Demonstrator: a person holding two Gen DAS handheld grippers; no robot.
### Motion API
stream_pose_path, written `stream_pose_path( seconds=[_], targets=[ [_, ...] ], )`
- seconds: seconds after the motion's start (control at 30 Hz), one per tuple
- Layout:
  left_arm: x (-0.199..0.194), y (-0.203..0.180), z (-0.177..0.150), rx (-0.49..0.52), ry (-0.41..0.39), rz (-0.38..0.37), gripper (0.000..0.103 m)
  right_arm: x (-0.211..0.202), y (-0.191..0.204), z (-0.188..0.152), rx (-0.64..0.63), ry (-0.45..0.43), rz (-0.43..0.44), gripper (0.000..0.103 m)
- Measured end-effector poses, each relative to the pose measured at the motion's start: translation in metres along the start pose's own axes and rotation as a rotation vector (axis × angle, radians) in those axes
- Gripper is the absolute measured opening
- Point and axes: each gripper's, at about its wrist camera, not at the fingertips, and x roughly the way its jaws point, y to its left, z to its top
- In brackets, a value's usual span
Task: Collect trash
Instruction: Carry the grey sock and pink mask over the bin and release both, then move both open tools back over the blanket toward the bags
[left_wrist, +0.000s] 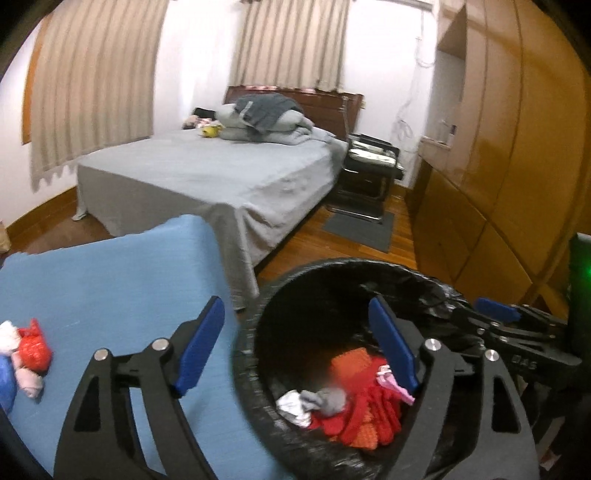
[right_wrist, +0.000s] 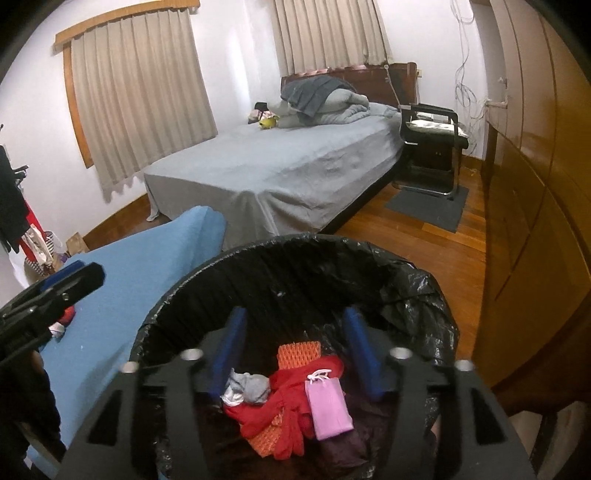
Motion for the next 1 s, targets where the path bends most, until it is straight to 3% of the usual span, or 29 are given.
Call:
stream_pose_path(
  seconds=[0.1,0.17,0.53,1.0],
  targets=[
    [-0.014,0.017,0.001,-0.022,-0.018,0.045,0.086,-0.005,0.008,0.003,-0.01,-0.027,0.007,0.093],
    [-0.022,0.026,0.003,-0.035,-0.028,0.073,0.087,-0.008,0.016,0.005,-0.019,-0.037,0.016,0.097],
    [-0.084,0.096,-0.006,-0.109,-0.069,0.244,0.091,-0.001,0.086,0.009,-0.08,-0.032,0.125,0.097],
    [-0.132,0.182,-0.035,-0.196,-0.06,0.431,0.091,0.027,0.199,-0.008,-0.207,0.005,0.256,0.097]
  ],
)
